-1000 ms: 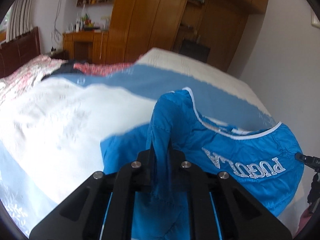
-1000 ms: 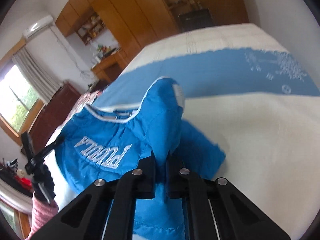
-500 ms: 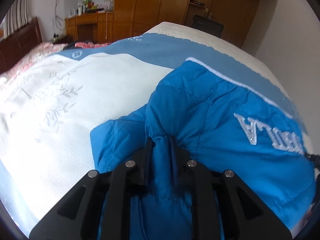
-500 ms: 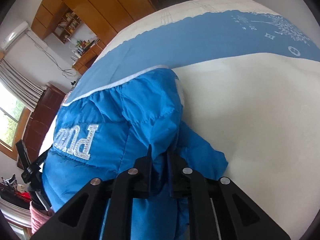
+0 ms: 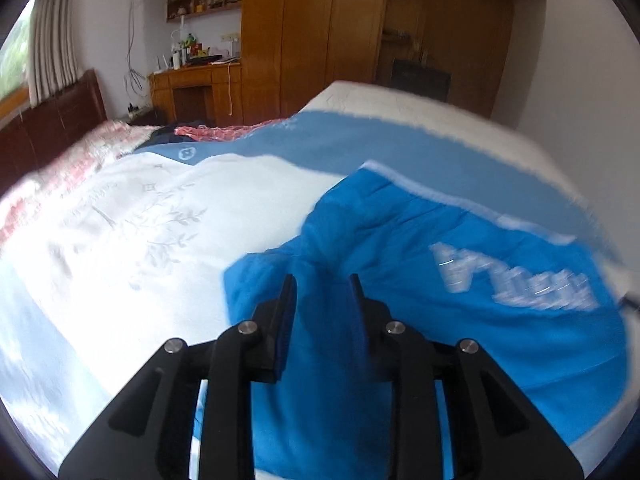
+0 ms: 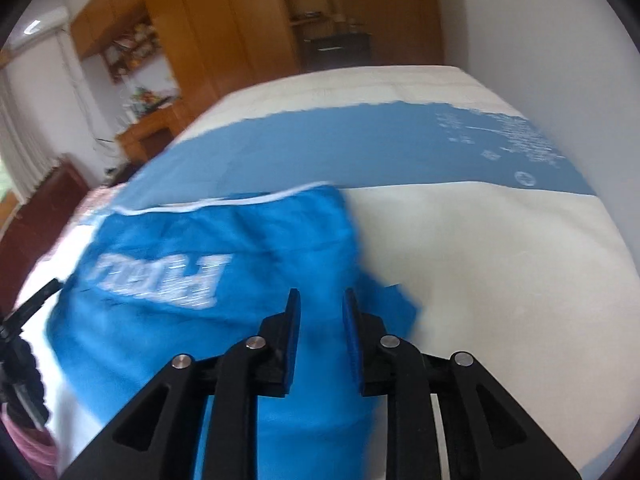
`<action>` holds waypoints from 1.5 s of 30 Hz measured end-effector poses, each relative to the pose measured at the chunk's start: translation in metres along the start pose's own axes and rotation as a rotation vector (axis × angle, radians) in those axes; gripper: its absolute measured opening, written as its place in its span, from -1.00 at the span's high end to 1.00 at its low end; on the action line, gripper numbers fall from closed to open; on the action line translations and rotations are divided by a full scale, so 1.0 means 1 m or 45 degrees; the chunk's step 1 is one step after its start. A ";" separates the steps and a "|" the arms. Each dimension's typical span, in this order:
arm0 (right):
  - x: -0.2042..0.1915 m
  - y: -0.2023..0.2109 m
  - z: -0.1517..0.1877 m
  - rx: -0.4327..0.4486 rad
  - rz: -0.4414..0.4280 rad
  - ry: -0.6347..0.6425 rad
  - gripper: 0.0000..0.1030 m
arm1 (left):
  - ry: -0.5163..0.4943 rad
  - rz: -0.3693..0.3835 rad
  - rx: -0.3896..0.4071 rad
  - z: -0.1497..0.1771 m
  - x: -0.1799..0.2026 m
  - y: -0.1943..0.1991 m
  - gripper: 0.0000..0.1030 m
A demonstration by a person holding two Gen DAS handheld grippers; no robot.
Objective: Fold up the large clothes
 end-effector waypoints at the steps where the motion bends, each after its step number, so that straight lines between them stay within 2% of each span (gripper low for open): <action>1: -0.013 0.002 0.004 0.001 -0.030 0.025 0.57 | 0.015 0.053 -0.004 0.001 0.008 0.006 0.53; 5: -0.063 0.001 0.015 0.015 -0.067 0.118 0.58 | -0.034 0.238 -0.083 0.012 0.053 0.012 0.54; 7: -0.075 -0.005 0.022 0.028 -0.059 0.115 0.59 | -0.088 0.269 -0.100 0.018 0.074 0.009 0.54; 10: -0.084 -0.021 0.027 0.010 -0.025 0.120 0.59 | -0.150 0.228 -0.111 0.030 0.088 -0.005 0.54; 15: -0.085 -0.041 0.042 -0.034 -0.001 0.135 0.59 | -0.222 0.261 -0.189 0.048 0.087 -0.035 0.53; 20: -0.088 -0.052 0.059 -0.006 0.058 0.176 0.61 | -0.262 0.258 -0.182 0.059 0.086 -0.047 0.53; 23: -0.087 -0.054 0.059 0.001 0.059 0.172 0.61 | -0.271 0.233 -0.174 0.059 0.088 -0.046 0.53; 26: -0.082 -0.040 0.056 0.000 -0.001 0.126 0.62 | -0.245 0.219 -0.159 0.056 0.088 -0.032 0.54; 27: -0.082 -0.034 0.054 0.010 -0.012 0.125 0.62 | -0.251 0.229 -0.134 0.056 0.091 -0.023 0.51; 29: -0.083 -0.019 0.052 0.056 0.019 0.150 0.61 | -0.280 0.253 -0.093 0.055 0.094 -0.007 0.30; 31: -0.081 -0.012 0.055 0.041 0.012 0.141 0.61 | -0.285 0.232 -0.090 0.056 0.094 0.000 0.28; 34: -0.080 -0.016 0.065 0.003 0.023 0.147 0.61 | -0.296 0.223 -0.148 0.065 0.094 -0.009 0.30; 38: -0.080 -0.024 0.071 0.006 0.043 0.157 0.64 | -0.361 0.188 -0.127 0.074 0.095 -0.012 0.30; 45: -0.081 -0.036 0.079 0.026 0.062 0.192 0.65 | -0.384 0.172 -0.117 0.080 0.097 -0.019 0.30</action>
Point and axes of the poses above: each gripper's, at about its wrist camera, not at the fingertips, and y roughly against the way its jaws point, x to its right, z to its underside, the point moved 1 cm from there along -y, roughly the way its jaws point
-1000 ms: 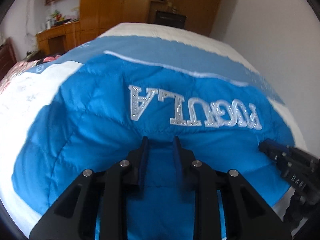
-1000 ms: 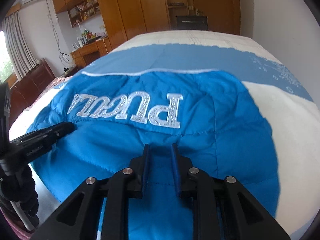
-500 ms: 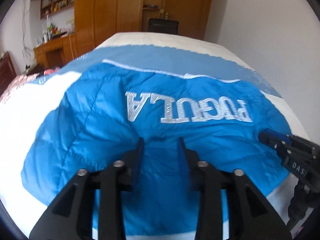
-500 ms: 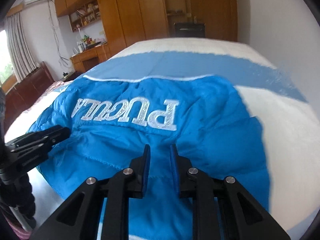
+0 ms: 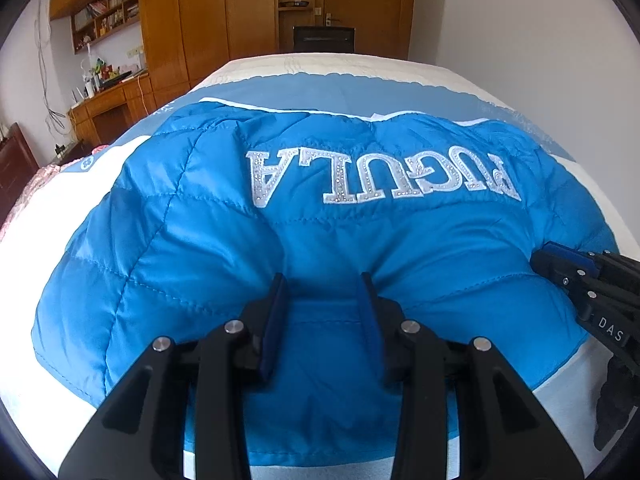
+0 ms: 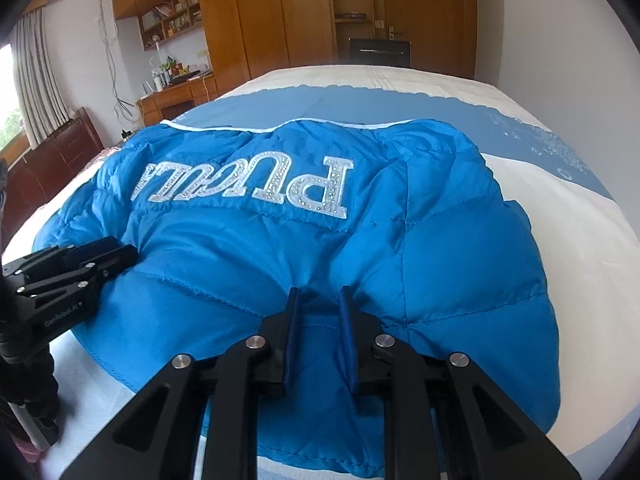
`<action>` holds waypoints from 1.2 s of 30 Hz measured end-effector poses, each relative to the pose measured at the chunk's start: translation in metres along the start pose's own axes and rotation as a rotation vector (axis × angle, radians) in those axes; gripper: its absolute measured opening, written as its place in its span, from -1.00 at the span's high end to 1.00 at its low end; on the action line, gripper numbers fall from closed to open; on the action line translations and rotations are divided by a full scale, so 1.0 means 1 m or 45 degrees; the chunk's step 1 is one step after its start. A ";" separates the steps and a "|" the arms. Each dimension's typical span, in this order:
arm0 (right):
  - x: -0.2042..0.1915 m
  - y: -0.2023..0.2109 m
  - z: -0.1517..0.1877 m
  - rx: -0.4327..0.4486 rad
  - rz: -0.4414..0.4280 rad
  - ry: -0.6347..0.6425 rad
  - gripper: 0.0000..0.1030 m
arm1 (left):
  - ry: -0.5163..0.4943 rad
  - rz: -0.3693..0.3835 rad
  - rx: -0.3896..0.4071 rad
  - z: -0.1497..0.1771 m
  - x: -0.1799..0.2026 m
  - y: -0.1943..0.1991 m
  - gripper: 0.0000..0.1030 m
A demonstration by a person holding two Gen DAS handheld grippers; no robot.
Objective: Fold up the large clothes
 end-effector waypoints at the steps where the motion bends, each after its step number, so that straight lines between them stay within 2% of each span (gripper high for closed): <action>1: 0.000 0.000 0.001 0.001 0.002 0.003 0.65 | -0.004 -0.006 0.002 0.001 0.001 -0.001 0.30; 29: -0.004 0.002 -0.002 -0.003 0.018 0.057 0.61 | -0.002 0.004 0.005 0.002 -0.001 -0.001 0.29; 30: -0.003 0.005 -0.005 -0.013 0.005 0.051 0.56 | -0.003 0.011 -0.008 0.000 -0.002 0.002 0.19; 32: 0.008 0.017 -0.014 -0.030 -0.095 -0.010 0.06 | 0.044 0.068 -0.008 -0.008 -0.011 0.016 -0.04; 34: 0.031 0.032 -0.028 -0.025 -0.186 -0.124 -0.01 | 0.087 0.075 0.037 -0.017 -0.022 0.031 -0.10; 36: 0.058 0.045 -0.040 -0.003 -0.230 -0.201 -0.10 | 0.123 0.015 0.087 -0.027 -0.043 0.048 -0.38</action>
Point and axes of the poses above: each gripper's, at about its wrist camera, not at the fingertips, and y roughly against the way its jaws point, x to its right, z to its underside, the point moved 1 cm from there along -y, roughly the way its jaws point
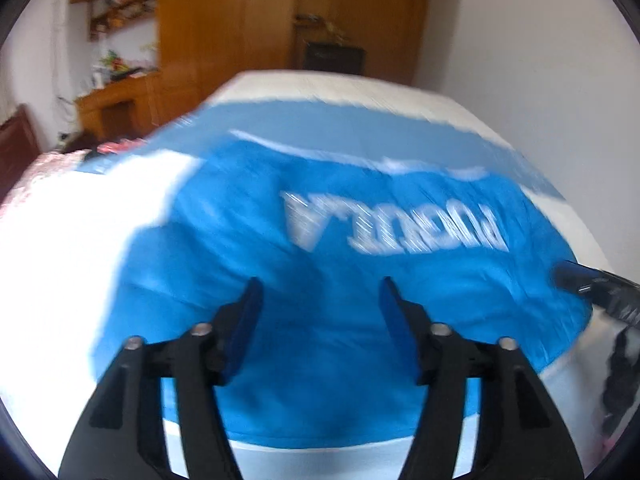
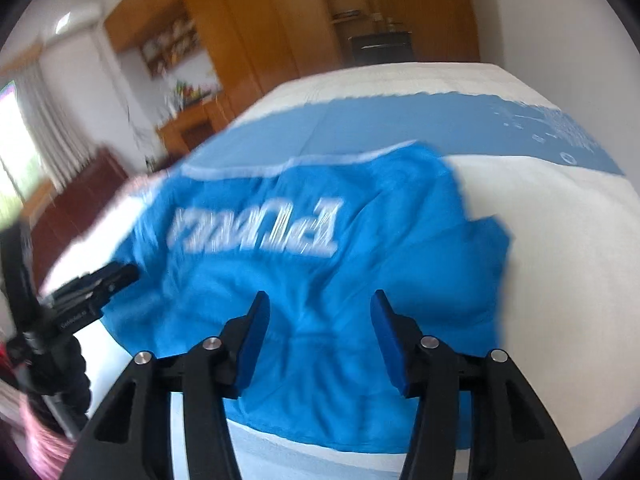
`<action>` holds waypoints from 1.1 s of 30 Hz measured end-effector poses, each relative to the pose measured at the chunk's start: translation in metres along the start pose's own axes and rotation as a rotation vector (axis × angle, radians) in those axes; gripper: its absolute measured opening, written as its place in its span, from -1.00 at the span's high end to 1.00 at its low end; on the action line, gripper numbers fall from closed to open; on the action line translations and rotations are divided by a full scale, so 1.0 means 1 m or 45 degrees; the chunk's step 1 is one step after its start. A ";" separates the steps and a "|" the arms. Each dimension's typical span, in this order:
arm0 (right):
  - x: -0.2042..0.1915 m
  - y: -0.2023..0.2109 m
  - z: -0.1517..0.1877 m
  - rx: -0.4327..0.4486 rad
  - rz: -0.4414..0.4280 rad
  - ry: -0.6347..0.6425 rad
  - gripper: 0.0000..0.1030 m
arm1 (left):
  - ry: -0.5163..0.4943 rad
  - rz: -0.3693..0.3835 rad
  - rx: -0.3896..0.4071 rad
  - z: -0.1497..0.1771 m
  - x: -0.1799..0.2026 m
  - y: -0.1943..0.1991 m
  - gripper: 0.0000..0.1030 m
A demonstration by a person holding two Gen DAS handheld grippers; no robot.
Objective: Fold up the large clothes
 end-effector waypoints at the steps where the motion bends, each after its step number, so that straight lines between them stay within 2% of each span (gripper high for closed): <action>1: 0.009 0.005 -0.006 0.001 -0.003 -0.018 -0.27 | 0.013 -0.026 0.016 -0.005 -0.011 0.005 -0.43; 2: 0.020 0.008 -0.013 -0.008 0.000 -0.041 -0.46 | 0.027 -0.062 0.019 -0.009 -0.025 0.007 -0.48; 4: 0.056 0.012 -0.024 -0.014 0.000 -0.159 -0.48 | 0.072 -0.175 -0.012 -0.014 -0.056 0.005 -0.48; 5: 0.069 0.010 -0.027 -0.030 -0.013 -0.210 -0.48 | 0.091 -0.202 -0.031 -0.015 -0.068 0.003 -0.48; 8: 0.101 -0.006 -0.030 -0.125 -0.118 -0.318 -0.49 | 0.165 -0.218 -0.090 -0.013 -0.104 -0.002 -0.48; 10: 0.114 -0.021 -0.028 -0.188 -0.191 -0.376 -0.49 | 0.212 -0.177 -0.116 -0.009 -0.120 -0.005 -0.48; 13: 0.125 -0.042 -0.023 -0.262 -0.241 -0.427 -0.49 | 0.250 -0.061 -0.131 -0.005 -0.130 -0.008 -0.48; 17: 0.126 -0.053 -0.019 -0.294 -0.287 -0.437 -0.49 | 0.288 0.061 -0.162 0.000 -0.137 -0.019 -0.55; 29: 0.131 -0.075 -0.014 -0.360 -0.436 -0.461 -0.50 | 0.380 0.230 -0.282 0.001 -0.141 -0.061 -0.67; 33: 0.124 -0.082 -0.016 -0.369 -0.470 -0.417 -0.50 | 0.396 0.251 -0.302 -0.003 -0.136 -0.074 -0.70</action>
Point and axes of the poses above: each gripper's, at about its wrist camera, not at the fingertips, and y roughly against the way its jaws point, x to its right, z to its underside, the point moved 1 cm from there along -y, roughly the way its jaws point
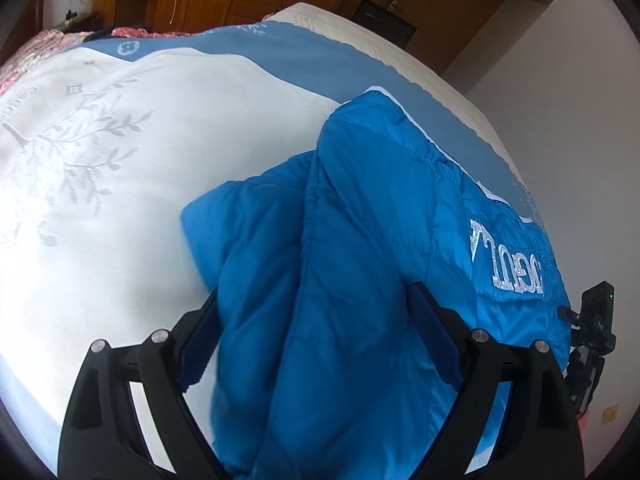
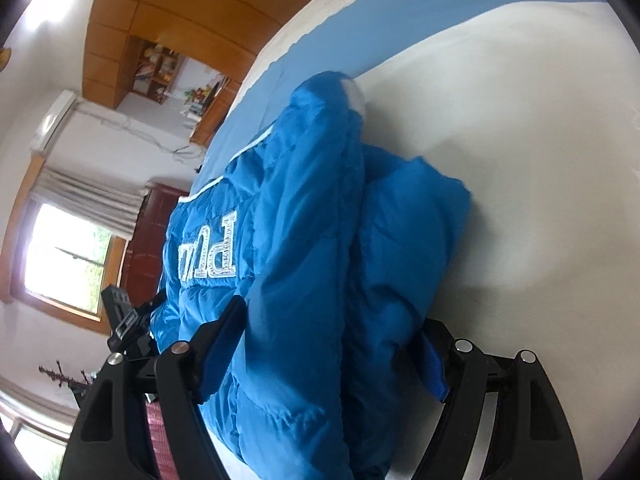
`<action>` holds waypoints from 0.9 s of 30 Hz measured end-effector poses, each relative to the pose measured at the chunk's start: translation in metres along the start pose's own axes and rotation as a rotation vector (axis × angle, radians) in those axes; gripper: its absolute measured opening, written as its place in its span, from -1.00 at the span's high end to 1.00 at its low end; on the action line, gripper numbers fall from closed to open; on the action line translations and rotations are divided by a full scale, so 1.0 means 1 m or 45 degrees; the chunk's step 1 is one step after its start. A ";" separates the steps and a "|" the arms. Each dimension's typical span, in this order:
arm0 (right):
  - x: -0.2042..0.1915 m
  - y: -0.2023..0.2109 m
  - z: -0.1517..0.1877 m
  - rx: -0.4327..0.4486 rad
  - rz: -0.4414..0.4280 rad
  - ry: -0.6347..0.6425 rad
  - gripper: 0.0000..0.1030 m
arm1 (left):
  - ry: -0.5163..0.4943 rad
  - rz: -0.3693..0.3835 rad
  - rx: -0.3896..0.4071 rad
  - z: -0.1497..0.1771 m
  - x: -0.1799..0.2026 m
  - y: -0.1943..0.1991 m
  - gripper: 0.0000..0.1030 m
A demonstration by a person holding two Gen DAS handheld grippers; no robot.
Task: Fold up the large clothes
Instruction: 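Grasp the jacket side with both grippers and fold it over the body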
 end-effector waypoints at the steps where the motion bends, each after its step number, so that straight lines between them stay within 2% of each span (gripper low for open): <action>1: -0.002 -0.004 -0.001 -0.006 -0.005 0.022 -0.50 | 0.009 0.002 -0.003 -0.001 0.001 -0.002 -0.69; 4: -0.007 -0.010 -0.003 0.002 -0.015 0.055 -0.49 | 0.021 0.000 0.005 -0.002 0.003 -0.004 -0.48; 6: -0.008 -0.010 0.001 0.016 0.000 0.072 -0.37 | 0.024 -0.020 0.025 -0.001 0.007 -0.001 -0.23; 7: -0.009 -0.011 0.002 0.023 0.013 0.079 -0.22 | 0.023 -0.028 0.032 -0.001 0.009 0.000 -0.15; 8: -0.009 -0.011 0.002 0.024 0.007 0.073 -0.01 | 0.013 -0.045 0.047 0.000 0.013 0.003 0.02; 9: -0.008 -0.011 0.003 0.022 -0.018 0.056 0.08 | 0.004 -0.056 0.056 0.001 0.016 0.006 0.19; 11: -0.008 -0.009 0.005 0.033 -0.046 0.040 0.29 | -0.034 -0.092 0.084 0.002 0.025 0.014 0.35; 15: -0.018 0.001 0.007 0.063 -0.045 0.063 0.44 | -0.045 -0.109 0.122 0.005 0.032 0.027 0.54; 18: -0.024 0.008 0.009 0.079 -0.061 0.066 0.48 | -0.022 -0.088 0.147 0.008 0.032 0.037 0.59; 22: -0.031 0.018 0.010 0.092 -0.078 0.071 0.51 | -0.042 -0.081 0.184 0.009 0.040 0.052 0.63; 27: -0.045 0.038 0.015 0.101 -0.097 0.095 0.52 | -0.058 -0.029 0.205 0.010 0.044 0.074 0.66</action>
Point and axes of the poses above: each gripper's, at about its wrist camera, not at the fingertips, and y roughly against the way its jaws point, x to its right, z to its underside, the point moved 1 cm from there along -y, roughly the way its jaws point
